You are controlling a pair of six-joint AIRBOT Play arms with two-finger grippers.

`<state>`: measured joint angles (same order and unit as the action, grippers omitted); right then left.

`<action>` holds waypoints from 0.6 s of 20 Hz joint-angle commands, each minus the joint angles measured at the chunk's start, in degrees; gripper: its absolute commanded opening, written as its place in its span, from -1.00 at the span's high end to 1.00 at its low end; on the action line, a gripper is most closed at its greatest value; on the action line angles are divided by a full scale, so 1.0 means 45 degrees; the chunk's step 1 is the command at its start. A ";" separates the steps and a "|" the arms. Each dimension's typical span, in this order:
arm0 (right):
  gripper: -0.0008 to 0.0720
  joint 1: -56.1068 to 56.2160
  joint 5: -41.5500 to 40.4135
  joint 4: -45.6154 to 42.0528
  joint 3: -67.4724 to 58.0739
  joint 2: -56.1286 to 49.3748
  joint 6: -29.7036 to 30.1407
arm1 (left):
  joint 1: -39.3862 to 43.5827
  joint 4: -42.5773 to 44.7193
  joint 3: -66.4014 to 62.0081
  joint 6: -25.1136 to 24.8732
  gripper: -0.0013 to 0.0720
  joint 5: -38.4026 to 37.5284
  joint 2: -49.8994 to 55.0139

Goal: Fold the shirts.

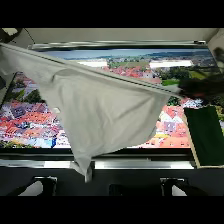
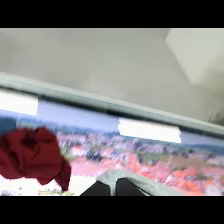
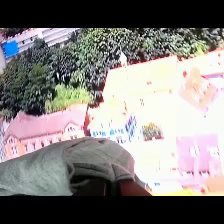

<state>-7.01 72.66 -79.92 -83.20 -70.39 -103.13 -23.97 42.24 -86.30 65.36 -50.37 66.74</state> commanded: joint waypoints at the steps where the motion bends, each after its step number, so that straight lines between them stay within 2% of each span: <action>1: 0.83 0.1787 -0.6256 0.0034 0.0515 -0.2900 -0.1627 | 0.0763 -0.0194 0.0316 -0.0816 0.88 0.1297 0.2701; 4: 0.83 0.1812 -0.9646 0.0704 0.0457 -0.4342 -0.3196 | 0.1394 -0.0189 0.0316 -0.0816 0.88 0.2341 0.3881; 6: 0.83 0.1812 -1.0443 0.0641 0.0457 -0.4935 -0.3405 | 0.1715 -0.0185 0.0325 -0.0816 0.88 0.2093 0.4469; 12: 0.83 0.1817 -0.8417 0.1001 0.0442 -0.6037 -0.3376 | 0.2433 -0.0180 0.0325 -0.0753 0.88 -0.0296 0.5761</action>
<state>0.99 32.71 -76.51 -81.17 -95.46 -117.49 -14.39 41.56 -84.84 61.89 -46.33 90.19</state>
